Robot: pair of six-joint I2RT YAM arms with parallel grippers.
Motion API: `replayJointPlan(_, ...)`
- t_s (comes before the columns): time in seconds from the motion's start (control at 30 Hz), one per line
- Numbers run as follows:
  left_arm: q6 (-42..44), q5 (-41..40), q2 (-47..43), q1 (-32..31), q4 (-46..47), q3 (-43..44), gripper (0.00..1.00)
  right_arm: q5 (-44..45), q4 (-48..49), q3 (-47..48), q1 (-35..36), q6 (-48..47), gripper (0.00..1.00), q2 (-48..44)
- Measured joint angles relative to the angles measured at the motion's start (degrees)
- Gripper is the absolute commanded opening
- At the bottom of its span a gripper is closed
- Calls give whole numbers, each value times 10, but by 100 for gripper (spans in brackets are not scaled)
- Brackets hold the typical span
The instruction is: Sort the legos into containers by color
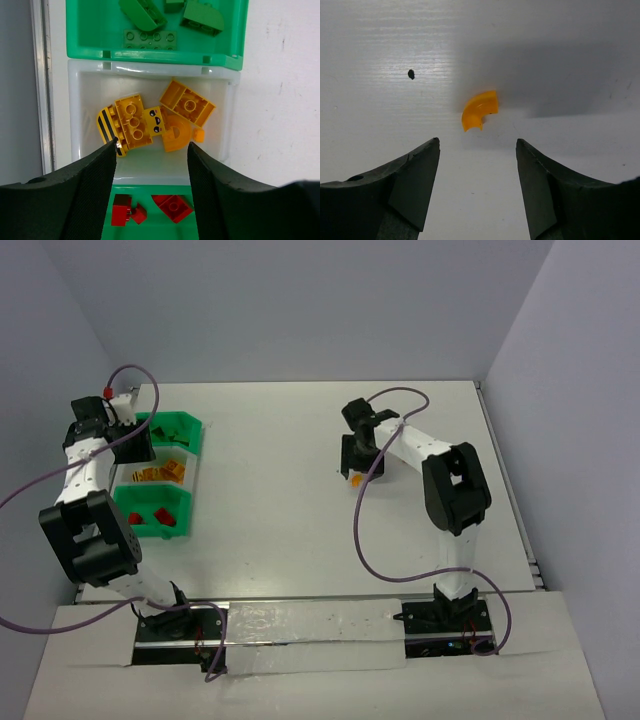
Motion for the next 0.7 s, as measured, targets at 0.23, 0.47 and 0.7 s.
replayJointPlan(0.23, -7, 11, -19, 0, 0, 3, 67, 0, -1, 0, 6, 10, 64, 33)
replayJointPlan(0.47, -11, 18, -19, 0, -1, 11, 68, 1, -11, 19, 6, 15, 55, 57)
replayJointPlan(0.7, -13, 27, -21, 0, -1, 12, 69, 2, -22, 40, 6, 15, 46, 72)
